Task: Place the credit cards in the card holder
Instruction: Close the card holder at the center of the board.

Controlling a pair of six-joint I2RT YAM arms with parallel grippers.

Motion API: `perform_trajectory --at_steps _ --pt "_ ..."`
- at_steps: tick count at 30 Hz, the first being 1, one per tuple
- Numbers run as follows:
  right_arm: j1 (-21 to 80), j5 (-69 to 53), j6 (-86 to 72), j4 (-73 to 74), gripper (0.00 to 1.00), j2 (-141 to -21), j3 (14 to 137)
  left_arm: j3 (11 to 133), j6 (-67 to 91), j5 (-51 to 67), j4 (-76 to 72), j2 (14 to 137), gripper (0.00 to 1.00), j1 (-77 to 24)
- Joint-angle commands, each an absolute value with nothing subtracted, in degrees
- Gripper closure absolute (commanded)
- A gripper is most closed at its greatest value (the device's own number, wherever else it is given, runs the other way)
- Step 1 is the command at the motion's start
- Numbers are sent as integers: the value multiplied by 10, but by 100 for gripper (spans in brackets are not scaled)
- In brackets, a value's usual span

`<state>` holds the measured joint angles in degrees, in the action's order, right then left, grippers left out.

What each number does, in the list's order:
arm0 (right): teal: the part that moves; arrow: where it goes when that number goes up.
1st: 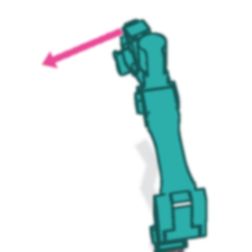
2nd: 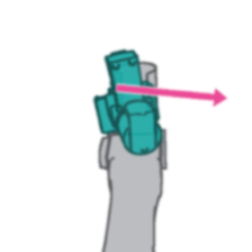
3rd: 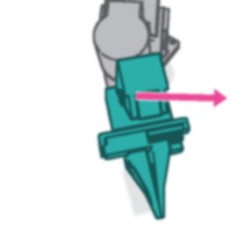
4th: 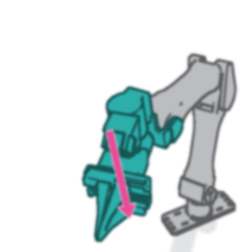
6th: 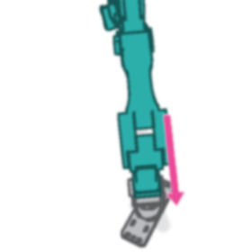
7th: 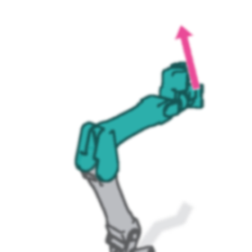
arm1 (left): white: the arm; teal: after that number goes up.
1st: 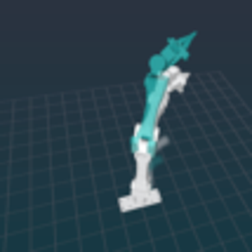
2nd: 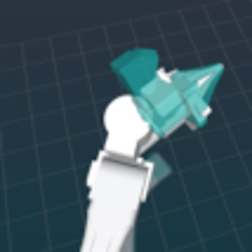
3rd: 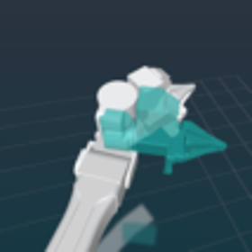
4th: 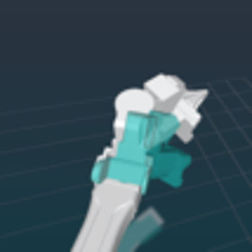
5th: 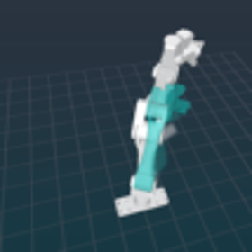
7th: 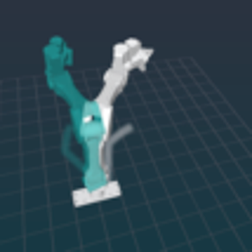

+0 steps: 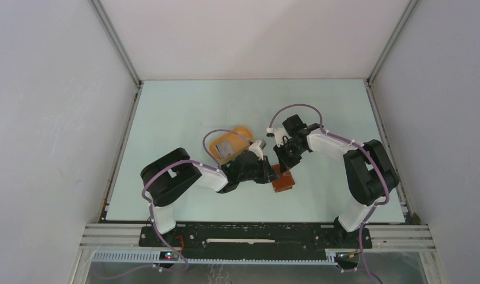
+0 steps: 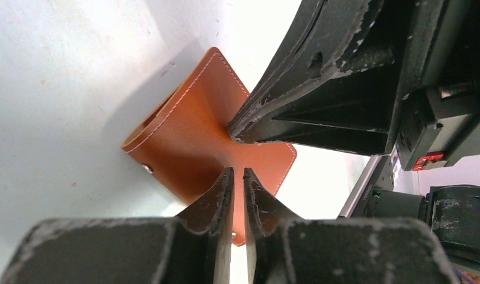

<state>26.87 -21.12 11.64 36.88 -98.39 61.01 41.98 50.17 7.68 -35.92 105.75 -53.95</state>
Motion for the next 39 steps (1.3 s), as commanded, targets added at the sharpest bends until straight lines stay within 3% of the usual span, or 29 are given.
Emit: perform_trajectory --at_steps 1,20,28,32,39 --pt "252 -239 145 417 100 -979 597 409 507 74 -378 1056 85 -537" --pt "199 -410 188 453 59 -936 629 413 512 83 -385 1065 85 -536" --pt "188 -399 264 485 58 -879 627 414 512 85 -386 1065 85 -536" --pt "208 -316 260 452 59 -834 588 415 512 87 -386 1066 85 -536" --pt "258 -216 229 428 60 -863 580 414 515 87 -387 1068 84 -537"
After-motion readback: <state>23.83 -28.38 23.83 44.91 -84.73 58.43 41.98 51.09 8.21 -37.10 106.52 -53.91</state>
